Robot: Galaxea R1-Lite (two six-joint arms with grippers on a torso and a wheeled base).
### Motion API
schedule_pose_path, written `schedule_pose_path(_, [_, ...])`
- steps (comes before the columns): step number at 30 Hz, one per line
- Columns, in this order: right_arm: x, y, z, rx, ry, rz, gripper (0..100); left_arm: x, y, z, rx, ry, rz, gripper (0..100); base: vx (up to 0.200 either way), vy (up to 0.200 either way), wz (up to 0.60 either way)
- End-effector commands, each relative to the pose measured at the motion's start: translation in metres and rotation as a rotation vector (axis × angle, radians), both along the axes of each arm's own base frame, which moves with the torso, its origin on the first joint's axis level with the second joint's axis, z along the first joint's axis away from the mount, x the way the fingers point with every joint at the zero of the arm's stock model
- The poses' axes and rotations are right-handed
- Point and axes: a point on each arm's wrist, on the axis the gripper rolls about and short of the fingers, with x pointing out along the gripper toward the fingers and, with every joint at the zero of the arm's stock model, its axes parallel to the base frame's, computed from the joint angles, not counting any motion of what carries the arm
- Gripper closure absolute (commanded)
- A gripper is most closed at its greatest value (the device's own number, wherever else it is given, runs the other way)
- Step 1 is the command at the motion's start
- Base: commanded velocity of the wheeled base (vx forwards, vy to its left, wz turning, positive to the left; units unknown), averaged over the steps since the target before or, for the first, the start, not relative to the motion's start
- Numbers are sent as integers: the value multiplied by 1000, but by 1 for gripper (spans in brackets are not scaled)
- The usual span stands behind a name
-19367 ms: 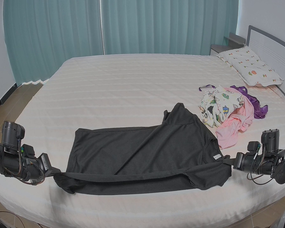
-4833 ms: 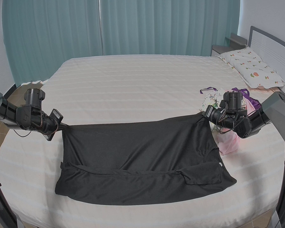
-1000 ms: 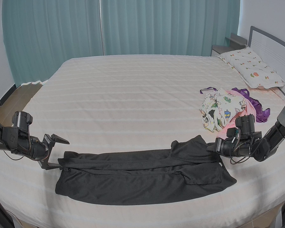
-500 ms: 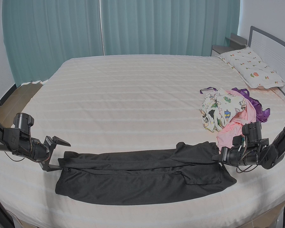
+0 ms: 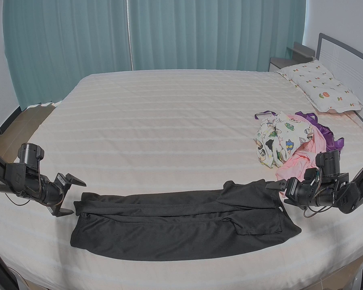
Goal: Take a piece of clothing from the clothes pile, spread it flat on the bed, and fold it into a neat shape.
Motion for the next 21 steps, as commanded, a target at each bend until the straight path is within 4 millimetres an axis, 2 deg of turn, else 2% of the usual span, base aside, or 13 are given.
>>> schedule_pose_path(1, [-8,7,18,108,5,-80,0,1,-18,-4,82,10,-4,0,0,0,0])
schedule_pose_path(8, [0,8,1,47,44,-173,0,4,-31,-18,178,61,11,0,0,0,0])
schedule_pose_path(17, [-9,10,4,31,42,-181,0,1,-36,-18,177,65,4,0,0,0,0])
schedule_pose_path(18, [-9,11,3,30,44,-178,0,1,-36,-18,175,68,8,100,0,0,0])
schedule_pose_path(21, [-16,20,1,13,55,-159,0,4,-35,-19,167,60,26,100,0,0,0])
